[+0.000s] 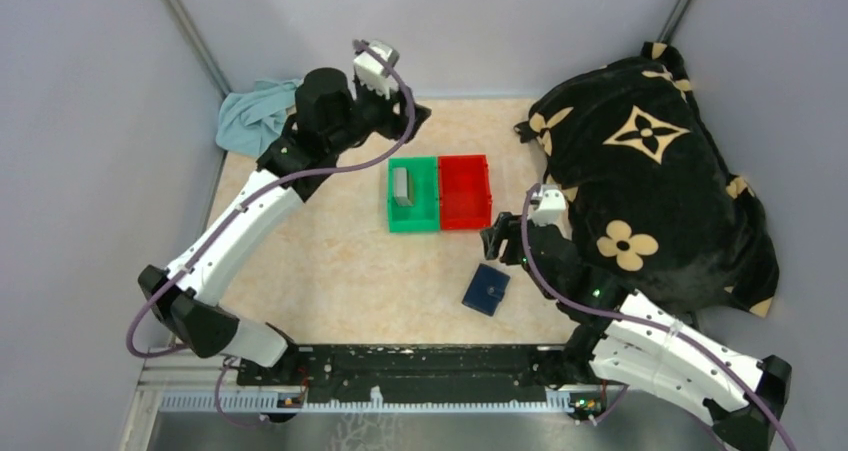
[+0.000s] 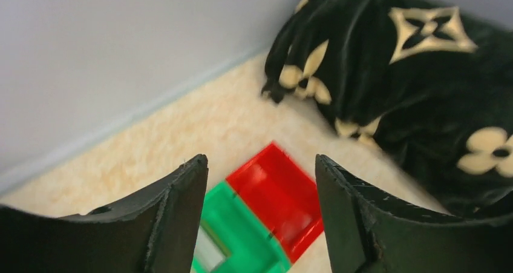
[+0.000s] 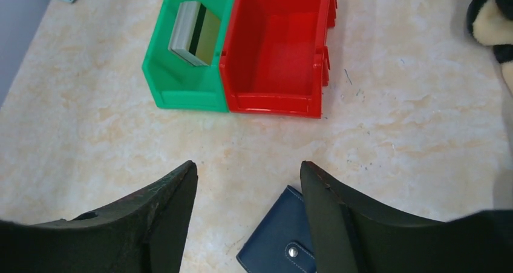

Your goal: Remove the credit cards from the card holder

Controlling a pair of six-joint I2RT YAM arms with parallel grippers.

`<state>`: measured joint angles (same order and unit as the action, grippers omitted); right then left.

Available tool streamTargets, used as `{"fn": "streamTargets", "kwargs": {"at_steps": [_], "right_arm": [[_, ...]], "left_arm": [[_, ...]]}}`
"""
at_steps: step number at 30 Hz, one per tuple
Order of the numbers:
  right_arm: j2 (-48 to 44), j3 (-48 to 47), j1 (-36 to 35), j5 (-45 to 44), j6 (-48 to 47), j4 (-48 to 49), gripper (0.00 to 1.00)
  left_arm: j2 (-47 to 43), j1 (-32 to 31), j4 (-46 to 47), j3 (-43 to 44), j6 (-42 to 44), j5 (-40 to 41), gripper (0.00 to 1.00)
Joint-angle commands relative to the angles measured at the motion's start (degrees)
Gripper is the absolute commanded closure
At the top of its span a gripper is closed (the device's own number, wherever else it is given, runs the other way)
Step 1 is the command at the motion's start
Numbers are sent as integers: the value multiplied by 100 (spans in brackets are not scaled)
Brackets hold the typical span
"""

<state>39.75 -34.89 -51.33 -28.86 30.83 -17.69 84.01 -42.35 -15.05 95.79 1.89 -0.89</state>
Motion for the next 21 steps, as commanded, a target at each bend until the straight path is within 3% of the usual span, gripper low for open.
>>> {"fn": "streamTargets", "kwargs": {"at_steps": [1, 3, 6, 11, 16, 21], "right_arm": [[89, 75, -50, 69, 300, -377, 41], [80, 225, -56, 97, 776, -532, 53], [-197, 780, -59, 331, 1656, -480, 63], [-960, 1684, -79, 332, 2726, -580, 73], [-576, 1794, -79, 331, 3129, -763, 75], [558, 1897, -114, 756, 3285, 105, 74]], "left_arm": [[-208, 590, 590, -1302, -1524, -2206, 44], [-581, 589, 1425, -2389, -1844, -2330, 56], [-1253, 559, 2233, -3673, -2311, -2411, 59], [-2346, 224, 2179, -4849, -2112, -2254, 52], [-2898, -604, 2177, -5835, -1947, -1832, 53], [-2867, -1169, 2702, -6675, -2399, -1447, 58]]}}
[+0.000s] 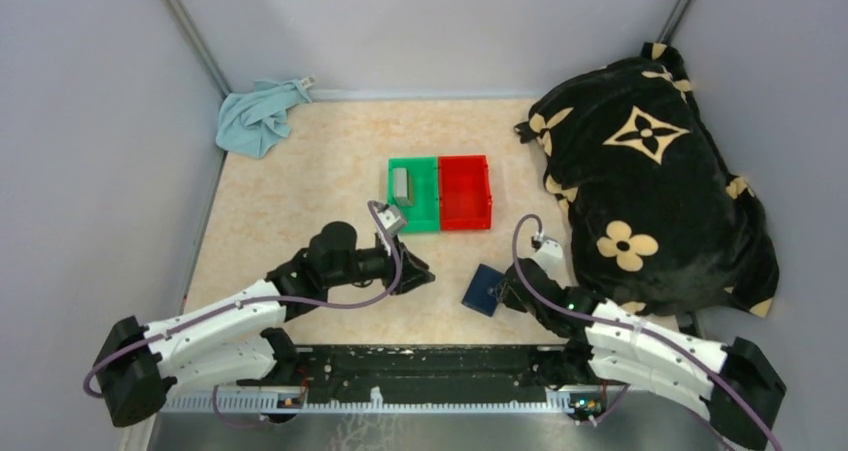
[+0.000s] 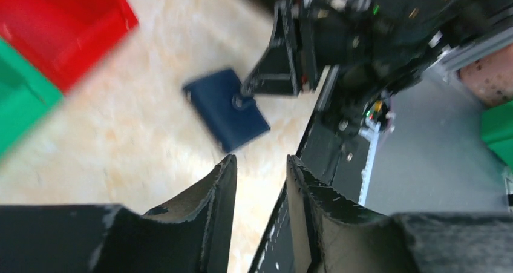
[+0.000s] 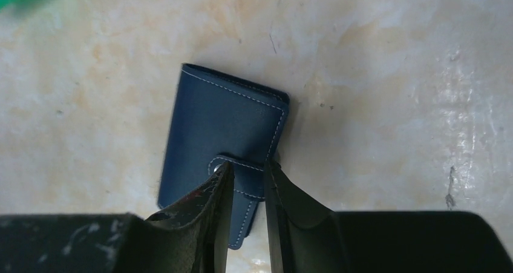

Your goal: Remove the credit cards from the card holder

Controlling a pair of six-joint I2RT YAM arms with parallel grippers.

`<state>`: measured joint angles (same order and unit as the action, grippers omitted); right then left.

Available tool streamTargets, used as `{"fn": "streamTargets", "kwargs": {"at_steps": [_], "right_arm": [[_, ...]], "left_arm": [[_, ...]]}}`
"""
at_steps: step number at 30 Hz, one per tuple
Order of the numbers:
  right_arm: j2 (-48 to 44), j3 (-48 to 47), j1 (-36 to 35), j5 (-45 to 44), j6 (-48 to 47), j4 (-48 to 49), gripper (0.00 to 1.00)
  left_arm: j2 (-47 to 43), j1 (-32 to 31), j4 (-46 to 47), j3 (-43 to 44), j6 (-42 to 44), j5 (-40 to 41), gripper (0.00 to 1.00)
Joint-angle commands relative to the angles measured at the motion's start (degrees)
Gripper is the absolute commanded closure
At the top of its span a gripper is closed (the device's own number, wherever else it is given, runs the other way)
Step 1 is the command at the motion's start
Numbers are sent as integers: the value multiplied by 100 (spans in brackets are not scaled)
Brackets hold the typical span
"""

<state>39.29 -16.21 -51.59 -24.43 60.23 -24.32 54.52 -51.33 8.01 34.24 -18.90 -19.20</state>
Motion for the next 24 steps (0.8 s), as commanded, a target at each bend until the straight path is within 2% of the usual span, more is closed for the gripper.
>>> {"fn": "streamTargets", "kwargs": {"at_steps": [1, 11, 19, 24], "right_arm": [[759, 64, -116, 357, 381, 956, 74], [2089, -99, -287, 702, -87, 2253, 71], [3182, -976, -299, 515, -798, 2256, 72], [3223, -1542, -437, 216, -1258, 1910, 71]], "left_arm": [[66, -346, 449, -630, -396, 472, 61], [-506, -558, 354, -1453, -727, 1179, 85], [-588, -561, 0, -1463, -730, 1559, 100], [-572, -554, 23, -1544, -800, 1778, 100]]}}
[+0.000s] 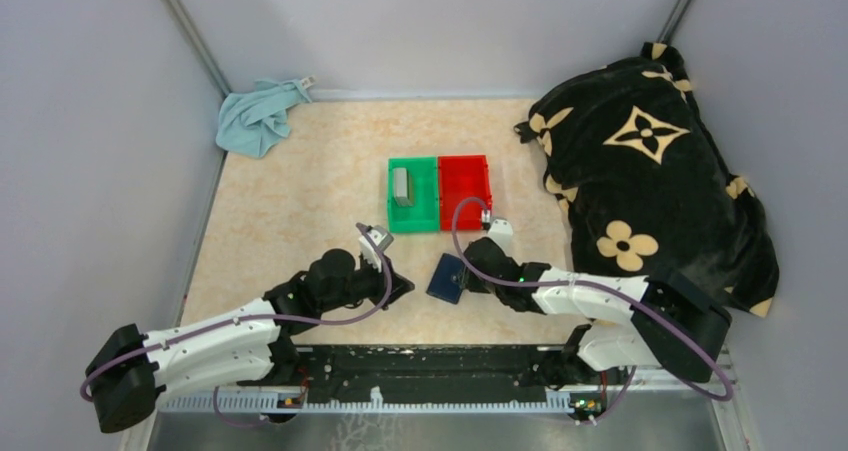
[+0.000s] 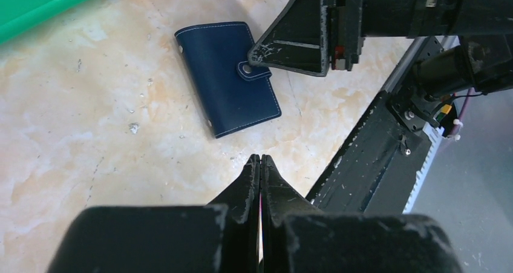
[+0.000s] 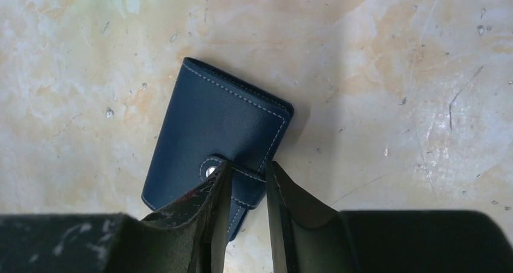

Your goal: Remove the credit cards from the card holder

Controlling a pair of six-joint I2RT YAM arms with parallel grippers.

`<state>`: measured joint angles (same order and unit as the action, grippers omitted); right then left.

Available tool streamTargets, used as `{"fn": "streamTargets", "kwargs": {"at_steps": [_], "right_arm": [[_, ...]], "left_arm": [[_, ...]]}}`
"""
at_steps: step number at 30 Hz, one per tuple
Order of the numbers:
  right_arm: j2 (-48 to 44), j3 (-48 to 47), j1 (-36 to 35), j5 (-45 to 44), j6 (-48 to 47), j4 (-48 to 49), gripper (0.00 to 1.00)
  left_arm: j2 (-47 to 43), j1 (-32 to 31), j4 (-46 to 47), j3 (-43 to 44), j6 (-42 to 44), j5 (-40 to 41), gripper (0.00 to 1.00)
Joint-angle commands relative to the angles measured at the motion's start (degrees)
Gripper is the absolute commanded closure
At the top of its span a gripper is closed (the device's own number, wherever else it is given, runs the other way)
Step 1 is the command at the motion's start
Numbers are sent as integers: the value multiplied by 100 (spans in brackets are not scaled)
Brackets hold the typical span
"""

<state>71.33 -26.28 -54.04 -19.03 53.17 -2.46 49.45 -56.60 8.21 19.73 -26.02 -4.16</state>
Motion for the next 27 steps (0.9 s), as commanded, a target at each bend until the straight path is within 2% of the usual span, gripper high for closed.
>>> {"fn": "streamTargets", "kwargs": {"at_steps": [1, 7, 13, 18, 25, 27], "right_arm": [[10, -663, -295, -467, -652, -394, 71], [348, -1351, -877, -1023, -1084, -869, 59], [980, -1629, -1070, -1218, -1096, -1259, 57], [1239, -1696, -1115, -1465, -971, -1765, 56], [1501, -1679, -1126, -1461, -928, -1979, 56], [1580, -1665, -1126, -1424, -849, -2002, 59]], "left_arm": [[-41, -27, 43, -118, -99, 336, 100], [289, -27, 540, -243, -295, 359, 100], [530, -27, 549, -159, -412, 251, 100], [151, -27, 450, -266, -477, 435, 100], [-192, -25, 208, -355, -492, 639, 100], [-224, -18, 170, -362, -514, 671, 100]]}}
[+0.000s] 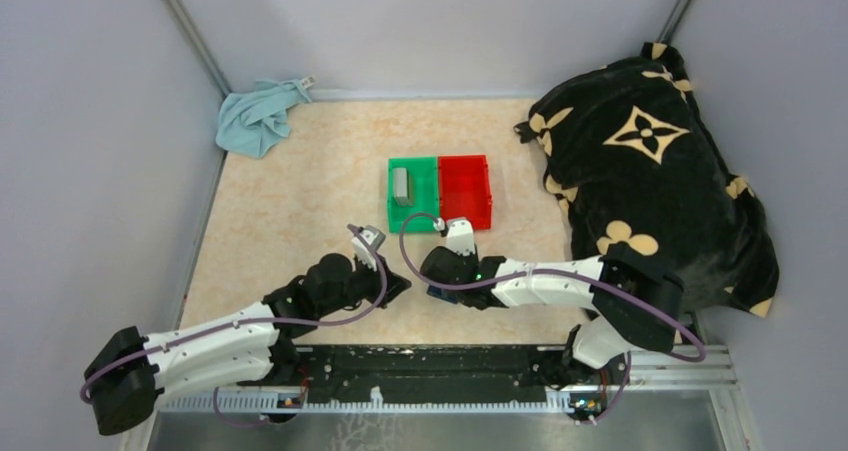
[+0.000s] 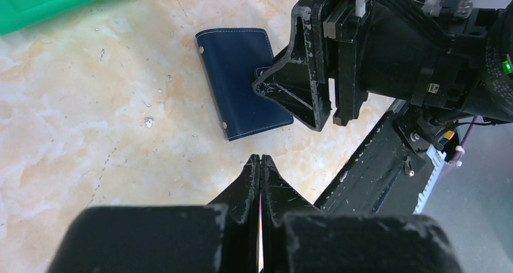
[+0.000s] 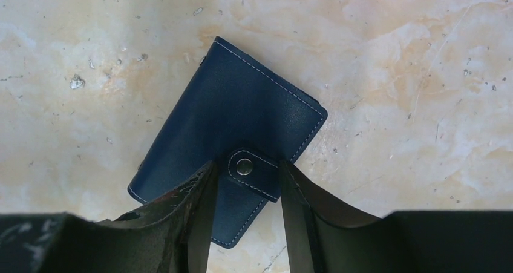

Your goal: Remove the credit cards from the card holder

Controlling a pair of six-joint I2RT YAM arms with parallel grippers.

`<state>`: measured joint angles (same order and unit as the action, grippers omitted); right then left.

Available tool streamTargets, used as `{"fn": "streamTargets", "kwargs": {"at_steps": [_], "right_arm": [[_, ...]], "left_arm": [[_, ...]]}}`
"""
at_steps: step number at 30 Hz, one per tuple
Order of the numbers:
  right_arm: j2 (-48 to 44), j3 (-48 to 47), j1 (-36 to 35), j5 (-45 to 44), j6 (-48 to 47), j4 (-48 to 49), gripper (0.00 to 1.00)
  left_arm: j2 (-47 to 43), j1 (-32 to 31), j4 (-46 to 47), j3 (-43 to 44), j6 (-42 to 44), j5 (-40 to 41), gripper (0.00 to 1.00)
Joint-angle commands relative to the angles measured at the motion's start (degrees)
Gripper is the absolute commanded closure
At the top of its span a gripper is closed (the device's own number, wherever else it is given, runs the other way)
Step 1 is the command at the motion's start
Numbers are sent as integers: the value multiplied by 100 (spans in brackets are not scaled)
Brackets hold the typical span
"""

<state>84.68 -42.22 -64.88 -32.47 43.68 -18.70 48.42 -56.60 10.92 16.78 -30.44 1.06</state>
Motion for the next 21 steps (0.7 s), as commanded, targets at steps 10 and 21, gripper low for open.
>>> {"fn": "streamTargets", "kwargs": {"at_steps": [10, 21], "right_arm": [[264, 3, -38, 73, 490, -334, 96], [-739, 677, 271, 1059, 501, 769, 100]], "left_arm": [[-247, -18, -201, -104, -98, 188, 100], [-443, -19, -210, -139, -142, 73, 100]]}}
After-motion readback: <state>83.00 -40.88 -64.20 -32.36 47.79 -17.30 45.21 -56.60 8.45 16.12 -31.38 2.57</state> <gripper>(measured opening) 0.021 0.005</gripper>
